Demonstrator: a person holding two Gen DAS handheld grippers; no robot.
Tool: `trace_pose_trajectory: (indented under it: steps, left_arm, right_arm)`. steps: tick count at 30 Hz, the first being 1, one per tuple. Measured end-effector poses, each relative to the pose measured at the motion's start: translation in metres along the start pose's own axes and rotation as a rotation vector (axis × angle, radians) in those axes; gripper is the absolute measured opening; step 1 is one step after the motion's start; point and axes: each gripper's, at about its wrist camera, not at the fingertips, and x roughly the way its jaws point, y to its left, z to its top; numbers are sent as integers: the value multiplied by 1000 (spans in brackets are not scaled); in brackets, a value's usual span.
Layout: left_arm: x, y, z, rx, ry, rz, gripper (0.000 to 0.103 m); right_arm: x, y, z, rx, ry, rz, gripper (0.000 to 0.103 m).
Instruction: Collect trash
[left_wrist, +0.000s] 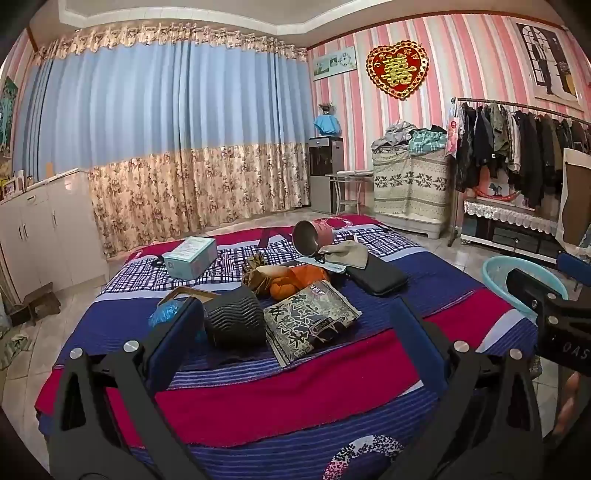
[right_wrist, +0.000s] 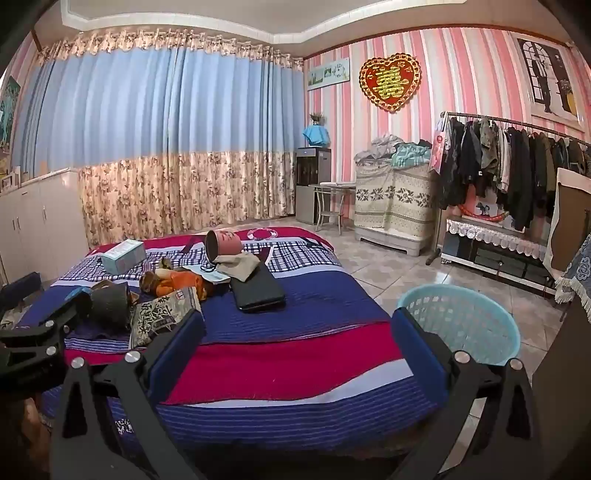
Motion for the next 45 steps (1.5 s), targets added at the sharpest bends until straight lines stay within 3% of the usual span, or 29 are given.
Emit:
trace_pose_trajectory:
  steps: [45]
  left_arm:
    - [1,-3,-2,-9,10,-4,98]
  right_arm:
    - [2,-1,2,-25,-1,-14,99]
